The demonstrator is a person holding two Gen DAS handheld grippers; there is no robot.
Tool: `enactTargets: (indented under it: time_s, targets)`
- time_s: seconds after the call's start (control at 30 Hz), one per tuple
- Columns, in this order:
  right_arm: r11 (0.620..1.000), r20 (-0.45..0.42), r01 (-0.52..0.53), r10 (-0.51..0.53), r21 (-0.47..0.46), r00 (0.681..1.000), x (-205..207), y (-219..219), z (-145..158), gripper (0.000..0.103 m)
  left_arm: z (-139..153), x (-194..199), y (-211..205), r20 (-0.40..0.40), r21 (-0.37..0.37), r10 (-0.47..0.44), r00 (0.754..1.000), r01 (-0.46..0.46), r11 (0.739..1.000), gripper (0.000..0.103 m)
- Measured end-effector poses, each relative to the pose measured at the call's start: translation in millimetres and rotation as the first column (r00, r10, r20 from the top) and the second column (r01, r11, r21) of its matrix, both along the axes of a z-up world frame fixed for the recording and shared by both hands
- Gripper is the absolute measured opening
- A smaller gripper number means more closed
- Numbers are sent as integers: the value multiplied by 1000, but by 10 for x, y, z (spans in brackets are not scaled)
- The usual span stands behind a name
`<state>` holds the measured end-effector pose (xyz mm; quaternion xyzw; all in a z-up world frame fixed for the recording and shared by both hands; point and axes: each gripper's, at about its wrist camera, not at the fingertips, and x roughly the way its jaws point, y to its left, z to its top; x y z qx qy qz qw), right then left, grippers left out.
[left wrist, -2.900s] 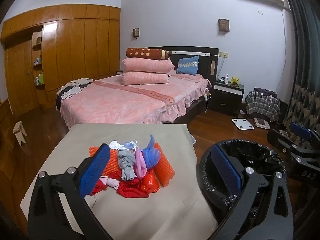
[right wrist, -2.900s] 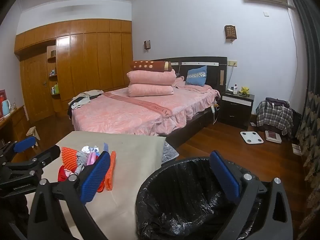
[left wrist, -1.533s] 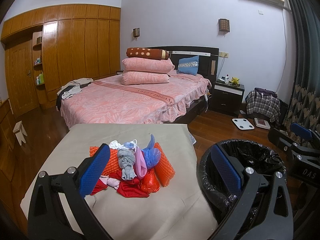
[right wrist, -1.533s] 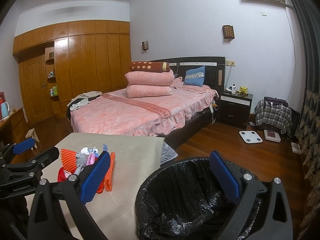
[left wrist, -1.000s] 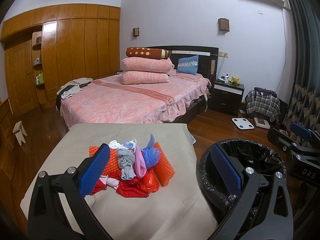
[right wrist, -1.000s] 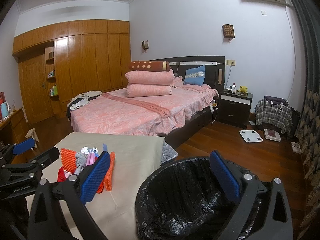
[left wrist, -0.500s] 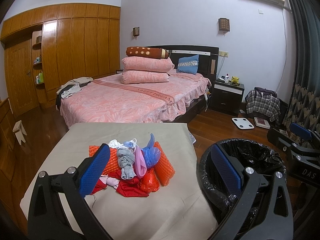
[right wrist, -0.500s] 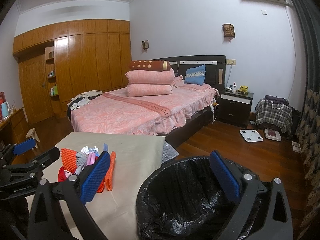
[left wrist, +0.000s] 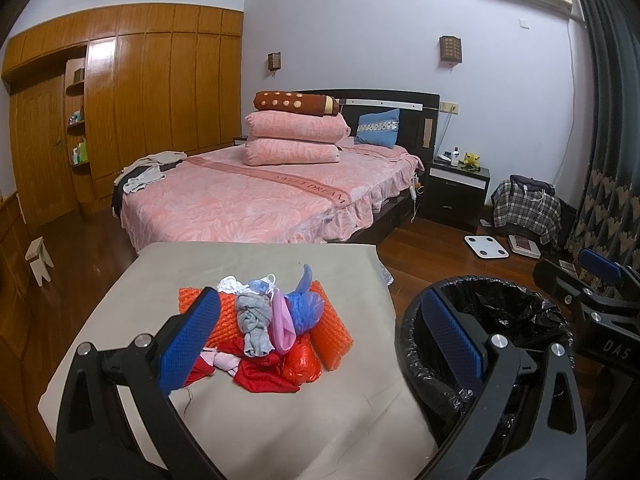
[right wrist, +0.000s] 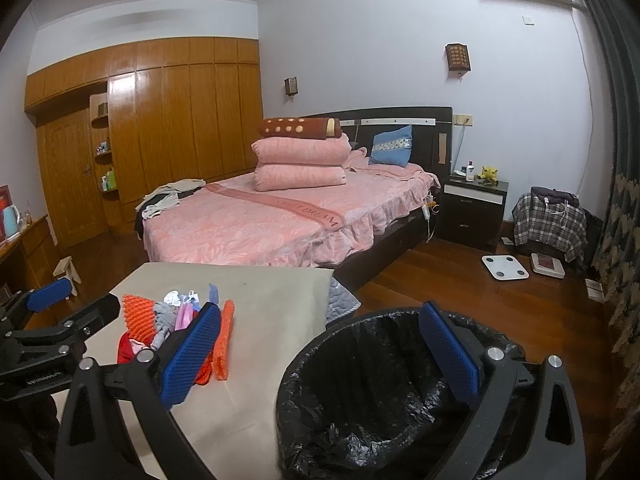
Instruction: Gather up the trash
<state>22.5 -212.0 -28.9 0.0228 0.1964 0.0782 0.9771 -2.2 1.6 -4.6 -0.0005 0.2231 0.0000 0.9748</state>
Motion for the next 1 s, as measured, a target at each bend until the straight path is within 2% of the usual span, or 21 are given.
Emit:
enactTargets:
  time_s: [0.33, 0.57, 0.77, 1.0]
  targets:
    - [1000, -10, -23, 23, 8, 1000, 87, 183, -37, 97, -127, 63, 142, -7, -7, 16, 1000, -17, 1000, 98]
    - [996, -53, -87, 87, 13, 995, 242, 528, -235, 97, -271, 100, 610, -9, 19, 110, 994, -110, 994, 98]
    - [985, -110, -170, 169, 5, 979, 436, 977, -461, 82, -459, 182, 1088, -50, 63, 206, 977, -203, 977, 98]
    - [975, -170, -221, 212, -35, 962, 667, 1357, -808, 63, -742, 293, 1414, -111, 82, 247, 962, -239, 967, 98]
